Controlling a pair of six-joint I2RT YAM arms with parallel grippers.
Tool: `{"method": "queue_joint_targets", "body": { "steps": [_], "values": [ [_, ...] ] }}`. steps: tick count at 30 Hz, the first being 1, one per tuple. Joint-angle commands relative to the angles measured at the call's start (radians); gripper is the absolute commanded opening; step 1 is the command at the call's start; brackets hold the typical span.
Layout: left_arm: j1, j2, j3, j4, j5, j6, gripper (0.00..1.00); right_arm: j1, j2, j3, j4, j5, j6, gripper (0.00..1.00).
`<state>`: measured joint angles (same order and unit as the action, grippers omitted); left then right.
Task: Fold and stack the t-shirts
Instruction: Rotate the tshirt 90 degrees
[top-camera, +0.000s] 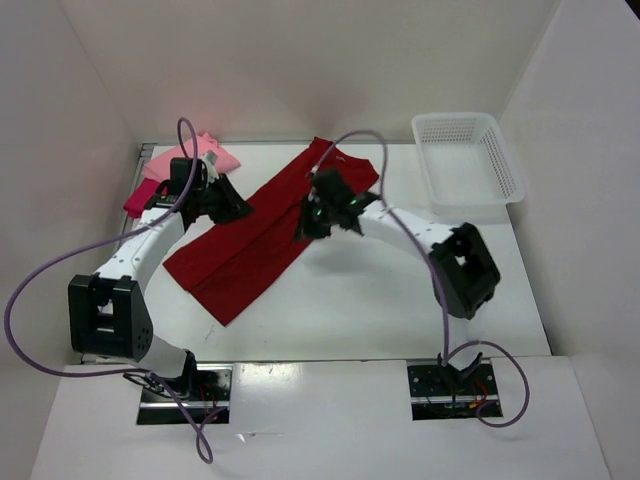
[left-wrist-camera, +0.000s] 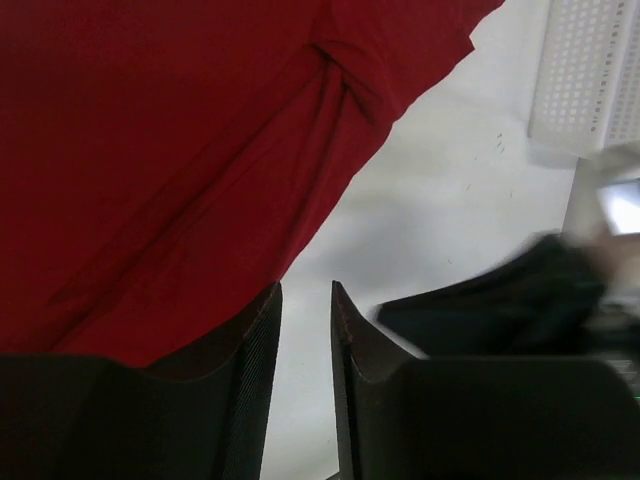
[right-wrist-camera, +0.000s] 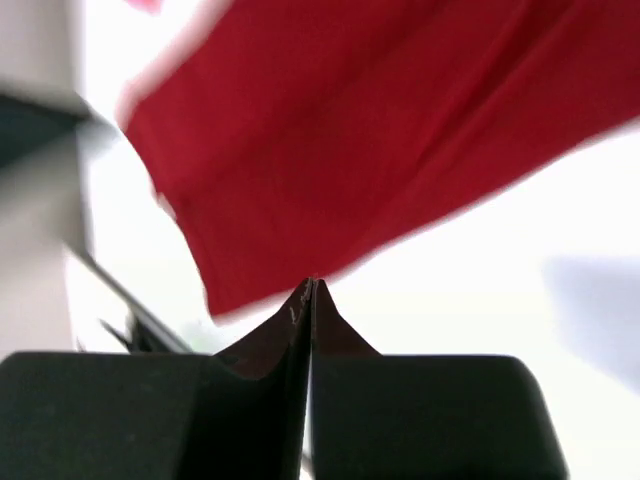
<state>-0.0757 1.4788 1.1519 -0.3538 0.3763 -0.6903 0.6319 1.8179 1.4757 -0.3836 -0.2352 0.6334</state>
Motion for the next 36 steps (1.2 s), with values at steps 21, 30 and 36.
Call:
{"method": "queue_joint_targets", "body": {
  "steps": [21,30,36],
  "values": [
    [-0.003,0.049,-0.090,0.052,0.030,0.026,0.35,0.049,0.341,-0.078,0.193,-0.050,0.148,0.04],
    [-0.067,0.179,0.000,0.061,0.021,0.044,0.36,-0.184,-0.027,-0.420,-0.033,-0.078,-0.107,0.00],
    [-0.110,0.354,0.199,0.061,-0.013,0.067,0.39,-0.314,-0.147,-0.491,-0.172,-0.027,-0.161,0.14]
  ]
}}
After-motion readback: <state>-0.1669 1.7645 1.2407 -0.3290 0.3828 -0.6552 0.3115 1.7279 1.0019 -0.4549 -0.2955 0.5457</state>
